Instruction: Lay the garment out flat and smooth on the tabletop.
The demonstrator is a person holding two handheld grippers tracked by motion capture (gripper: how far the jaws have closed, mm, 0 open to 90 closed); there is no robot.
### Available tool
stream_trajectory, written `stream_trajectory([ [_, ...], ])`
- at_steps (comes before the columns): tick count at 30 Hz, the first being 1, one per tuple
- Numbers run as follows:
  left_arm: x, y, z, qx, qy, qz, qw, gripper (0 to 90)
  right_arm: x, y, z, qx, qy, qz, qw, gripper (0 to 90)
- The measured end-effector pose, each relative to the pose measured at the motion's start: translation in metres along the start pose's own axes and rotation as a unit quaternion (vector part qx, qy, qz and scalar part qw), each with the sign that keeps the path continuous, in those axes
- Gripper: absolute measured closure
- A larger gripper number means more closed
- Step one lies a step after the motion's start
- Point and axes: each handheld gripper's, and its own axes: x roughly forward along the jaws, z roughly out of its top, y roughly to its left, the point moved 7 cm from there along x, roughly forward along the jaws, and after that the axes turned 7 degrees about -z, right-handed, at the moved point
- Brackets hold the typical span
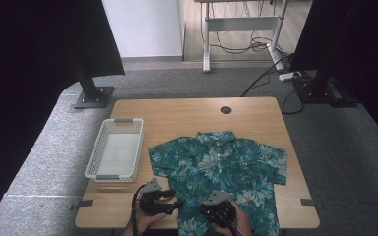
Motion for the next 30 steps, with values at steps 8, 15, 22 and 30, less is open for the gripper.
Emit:
stream_trajectory([
  [8, -0.011, -0.001, -0.006, 0.003, 0.005, -0.005, 1.0, 33.2, -0.015, -0.018, 0.007, 0.077, -0.041, 0.057, 0.9945, 90.0],
  [15, -0.012, -0.002, -0.007, 0.003, 0.004, -0.01, 0.9999, 33.1, -0.022, -0.023, 0.011, 0.06, -0.04, 0.033, 0.9968, 90.0],
  [22, -0.006, -0.008, -0.01, 0.012, 0.019, -0.018, 0.9996, 32.9, -0.016, -0.06, 0.011, 0.143, -0.047, 0.02, 0.9884, 90.0],
  [30, 0.0, -0.014, -0.007, 0.02, 0.019, -0.024, 0.9993, 32.4, -0.011, -0.094, -0.006, 0.179, -0.021, -0.02, 0.9835, 90.0],
])
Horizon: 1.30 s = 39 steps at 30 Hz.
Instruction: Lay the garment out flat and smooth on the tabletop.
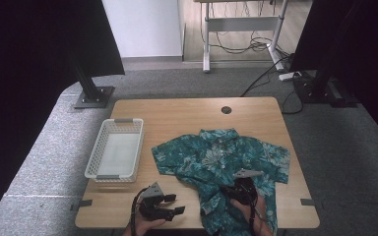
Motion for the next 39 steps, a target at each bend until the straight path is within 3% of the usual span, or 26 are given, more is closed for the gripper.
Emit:
stream_trajectory([
  [4, 0.004, -0.005, 0.003, 0.007, -0.001, -0.005, 1.0, 32.2, -0.001, -0.007, -0.004, 0.028, -0.01, 0.016, 0.9994, 88.9],
  [12, 0.018, -0.024, 0.005, 0.044, 0.012, -0.028, 0.9986, 30.9, 0.002, 0.0, -0.006, 0.006, -0.001, 0.006, 1.0, 86.0],
  [17, 0.021, -0.035, 0.004, 0.061, 0.012, -0.044, 0.9971, 28.9, 0.004, -0.001, -0.005, 0.01, 0.0, 0.008, 0.9999, 86.1],
  [23, 0.028, -0.046, 0.009, 0.084, 0.012, -0.044, 0.9954, 27.4, 0.006, -0.001, -0.002, 0.014, 0.0, 0.008, 0.9999, 85.5],
  [27, 0.036, -0.051, 0.011, 0.103, 0.017, -0.031, 0.9941, 28.1, 0.006, 0.0, -0.002, 0.015, 0.001, 0.009, 0.9998, 84.9],
  [31, 0.043, -0.053, 0.012, 0.115, 0.023, -0.018, 0.993, 39.6, 0.006, 0.0, -0.002, 0.017, 0.001, 0.011, 0.9998, 83.8],
  [37, 0.044, -0.05, 0.012, 0.107, 0.025, -0.031, 0.9935, 61.7, 0.006, 0.001, -0.003, 0.012, 0.001, 0.014, 0.9998, 80.9],
  [39, 0.045, -0.048, 0.012, 0.103, 0.026, -0.024, 0.9941, 67.6, 0.005, 0.001, -0.003, 0.011, 0.001, 0.014, 0.9998, 80.4],
])
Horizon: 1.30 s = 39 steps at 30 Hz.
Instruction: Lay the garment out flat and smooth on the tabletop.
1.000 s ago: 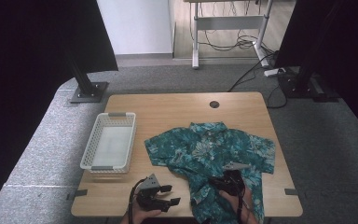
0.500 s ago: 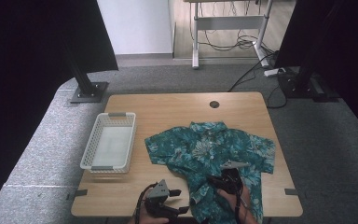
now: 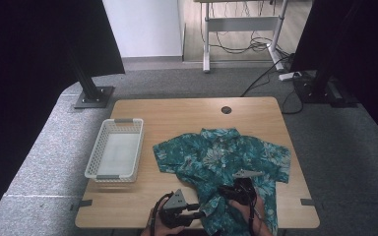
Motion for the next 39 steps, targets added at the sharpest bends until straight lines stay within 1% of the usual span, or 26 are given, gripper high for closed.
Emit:
stream_trajectory([
  [4, 0.003, 0.003, -0.001, -0.014, 0.004, 0.0, 0.9999, 80.2, 0.0, 0.0, 0.0, -0.001, -0.001, 0.003, 1.0, 78.7],
  [7, 0.005, 0.005, 0.0, -0.021, 0.004, 0.005, 0.9998, 86.7, -0.001, 0.001, 0.0, -0.004, -0.002, 0.006, 1.0, 74.5],
  [8, 0.005, 0.006, 0.001, -0.024, 0.003, 0.008, 0.9997, 87.7, -0.002, 0.001, -0.001, -0.006, -0.002, 0.007, 1.0, 71.5],
  [9, 0.004, 0.006, 0.001, -0.027, 0.002, 0.005, 0.9996, 88.3, -0.003, 0.001, -0.001, -0.009, -0.003, 0.007, 0.9999, 68.4],
  [10, 0.004, 0.007, 0.002, -0.029, 0.002, 0.004, 0.9996, 88.5, -0.004, 0.002, -0.001, -0.012, -0.005, 0.007, 0.9999, 63.2],
  [12, 0.003, 0.008, 0.004, -0.032, 0.0, 0.003, 0.9995, 88.7, -0.007, 0.003, -0.002, -0.013, -0.007, 0.006, 0.9999, 49.8],
  [14, 0.001, 0.009, 0.006, -0.033, -0.004, 0.006, 0.9994, 88.7, -0.011, 0.007, -0.003, -0.019, -0.008, 0.009, 0.9997, 41.4],
  [15, 0.001, 0.009, 0.006, -0.035, -0.004, 0.006, 0.9993, 88.7, -0.014, 0.009, -0.004, -0.023, -0.011, 0.008, 0.9996, 38.9],
  [18, -0.001, 0.011, 0.008, -0.039, -0.008, 0.009, 0.9992, 88.7, -0.025, 0.018, -0.005, -0.039, -0.019, 0.016, 0.9989, 34.9],
  [19, -0.002, 0.011, 0.009, -0.039, -0.009, 0.009, 0.9992, 88.8, -0.029, 0.021, -0.005, -0.045, -0.023, 0.02, 0.9985, 34.7],
  [22, -0.004, 0.012, 0.011, -0.041, -0.014, 0.012, 0.999, 88.7, -0.039, 0.038, -0.005, -0.069, -0.031, 0.046, 0.9961, 34.7],
  [24, -0.005, 0.012, 0.013, -0.042, -0.017, 0.014, 0.9989, 88.7, -0.042, 0.052, -0.006, -0.089, -0.031, 0.065, 0.9934, 33.8],
  [25, -0.005, 0.012, 0.013, -0.043, -0.019, 0.014, 0.9988, 88.7, -0.042, 0.062, -0.006, -0.104, -0.032, 0.074, 0.9913, 32.8],
  [27, -0.005, 0.012, 0.015, -0.045, -0.021, 0.013, 0.9987, 88.7, -0.042, 0.075, -0.006, -0.126, -0.031, 0.079, 0.9884, 31.5],
  [29, -0.006, 0.011, 0.015, -0.041, -0.019, 0.012, 0.9989, 88.7, -0.039, 0.086, -0.005, -0.149, -0.028, 0.073, 0.9857, 30.4],
  [32, -0.007, 0.009, 0.017, -0.039, -0.021, 0.01, 0.9989, 88.7, -0.031, 0.092, -0.004, -0.168, -0.019, 0.067, 0.9833, 31.9],
  [34, -0.008, 0.009, 0.017, -0.037, -0.024, 0.007, 0.999, 88.7, -0.026, 0.093, -0.005, -0.174, -0.011, 0.069, 0.9822, 36.1],
  [35, -0.009, 0.009, 0.017, -0.036, -0.024, 0.006, 0.999, 88.6, -0.023, 0.093, -0.006, -0.179, -0.006, 0.068, 0.9815, 39.2],
  [36, -0.009, 0.009, 0.017, -0.037, -0.024, 0.006, 0.999, 88.6, -0.022, 0.092, -0.006, -0.18, -0.002, 0.066, 0.9814, 43.1],
  [39, -0.01, 0.009, 0.016, -0.036, -0.026, 0.008, 0.999, 88.3, -0.019, 0.091, -0.008, -0.19, 0.003, 0.063, 0.9797, 60.7],
])
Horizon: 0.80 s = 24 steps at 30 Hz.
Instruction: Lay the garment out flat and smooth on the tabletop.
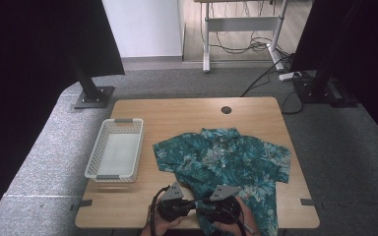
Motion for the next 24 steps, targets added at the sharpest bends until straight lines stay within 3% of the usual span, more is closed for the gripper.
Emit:
stream_trajectory([
  [2, -0.002, 0.001, 0.0, -0.003, -0.003, -0.002, 1.0, 87.9, -0.001, 0.002, 0.0, -0.008, -0.001, 0.003, 1.0, 71.4],
  [6, -0.007, 0.0, 0.0, -0.005, -0.013, -0.009, 0.9999, 84.2, -0.007, 0.003, 0.001, -0.009, -0.013, 0.003, 0.9999, 83.3],
  [12, -0.021, 0.001, -0.004, -0.003, -0.031, -0.001, 0.9995, 61.6, -0.017, -0.005, 0.006, 0.039, -0.054, 0.022, 0.9975, 86.8],
  [17, -0.025, 0.001, -0.017, 0.008, -0.011, 0.005, 0.9999, 53.1, -0.021, -0.016, 0.013, 0.084, -0.082, 0.031, 0.9926, 87.6],
  [24, -0.016, 0.002, -0.022, 0.027, 0.004, 0.038, 0.9989, 40.7, -0.024, -0.018, 0.022, 0.102, -0.1, 0.045, 0.9888, 87.5],
])
